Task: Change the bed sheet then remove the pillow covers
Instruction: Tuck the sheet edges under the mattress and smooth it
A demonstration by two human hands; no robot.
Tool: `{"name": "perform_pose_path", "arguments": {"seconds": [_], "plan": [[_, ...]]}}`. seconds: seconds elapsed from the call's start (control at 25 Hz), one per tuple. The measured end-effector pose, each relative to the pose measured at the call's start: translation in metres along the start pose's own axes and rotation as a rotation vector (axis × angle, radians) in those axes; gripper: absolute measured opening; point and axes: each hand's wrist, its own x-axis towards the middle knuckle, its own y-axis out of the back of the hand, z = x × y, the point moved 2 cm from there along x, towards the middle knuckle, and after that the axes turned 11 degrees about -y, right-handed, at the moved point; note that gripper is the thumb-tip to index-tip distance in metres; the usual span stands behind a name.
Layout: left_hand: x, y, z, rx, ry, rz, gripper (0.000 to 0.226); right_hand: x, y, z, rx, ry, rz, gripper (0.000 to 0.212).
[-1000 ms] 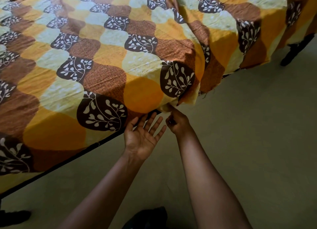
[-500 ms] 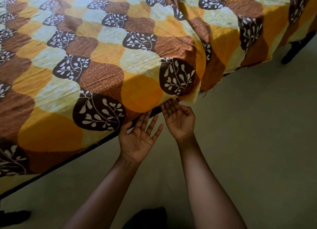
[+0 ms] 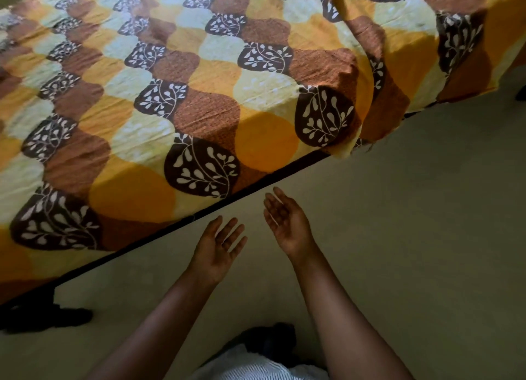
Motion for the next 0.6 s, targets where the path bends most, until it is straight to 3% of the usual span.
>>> {"name": "perform_pose_path", "arguments": {"seconds": [0.28, 0.6], "plan": [[0.013, 0.041, 0.031, -0.064, -0.309, 0.23, 0.037, 0.012, -0.034, 0.06, -0.344, -0.172, 0.085, 0.03], [0.01, 0.051, 0.022, 0.086, -0.123, 0.363, 0.026, 0.02, -0.046, 0.069, -0.436, -0.14, 0.08, 0.037]]}}
